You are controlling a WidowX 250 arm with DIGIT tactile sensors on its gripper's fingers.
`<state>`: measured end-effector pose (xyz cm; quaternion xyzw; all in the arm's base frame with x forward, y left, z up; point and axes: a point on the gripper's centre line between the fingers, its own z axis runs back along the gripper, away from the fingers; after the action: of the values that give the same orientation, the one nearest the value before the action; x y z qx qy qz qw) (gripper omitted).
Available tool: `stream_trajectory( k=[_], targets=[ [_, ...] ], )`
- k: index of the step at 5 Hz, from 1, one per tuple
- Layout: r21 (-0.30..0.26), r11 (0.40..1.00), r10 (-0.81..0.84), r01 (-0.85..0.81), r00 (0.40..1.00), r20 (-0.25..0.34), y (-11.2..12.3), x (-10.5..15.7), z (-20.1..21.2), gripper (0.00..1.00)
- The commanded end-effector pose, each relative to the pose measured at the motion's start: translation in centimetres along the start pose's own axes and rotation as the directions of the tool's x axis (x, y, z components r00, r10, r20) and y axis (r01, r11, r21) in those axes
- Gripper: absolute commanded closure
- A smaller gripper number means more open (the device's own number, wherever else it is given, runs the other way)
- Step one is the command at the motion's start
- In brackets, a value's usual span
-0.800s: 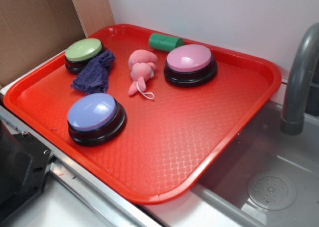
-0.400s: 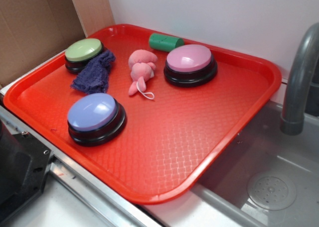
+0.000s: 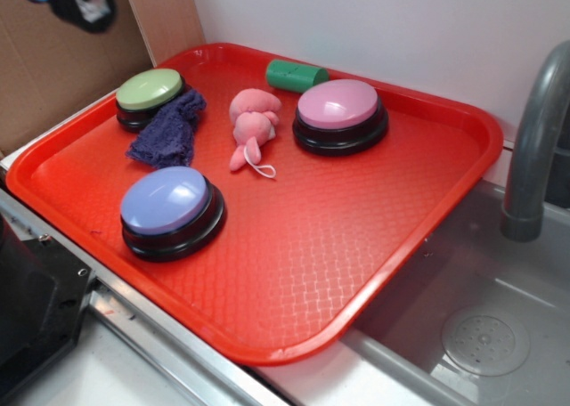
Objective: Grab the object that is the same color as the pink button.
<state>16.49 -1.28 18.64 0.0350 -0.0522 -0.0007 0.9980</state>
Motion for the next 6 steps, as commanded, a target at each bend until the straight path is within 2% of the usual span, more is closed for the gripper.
stream_trajectory(
  k=[1,3,4,6],
  targets=[
    [0.073,0.997,0.008,-0.017,0.992,0.127,0.0,5.6,-6.3,0.0],
    [0.104,0.991,0.071,-0.09,0.983,0.171,-0.2,8.4,-12.3,0.0],
    [0.126,0.987,0.081,-0.098,0.987,0.137,-0.4,9.1,-14.8,0.0],
    [0.089,0.987,0.121,-0.133,0.985,0.125,0.2,8.9,-17.0,0.0]
  ],
)
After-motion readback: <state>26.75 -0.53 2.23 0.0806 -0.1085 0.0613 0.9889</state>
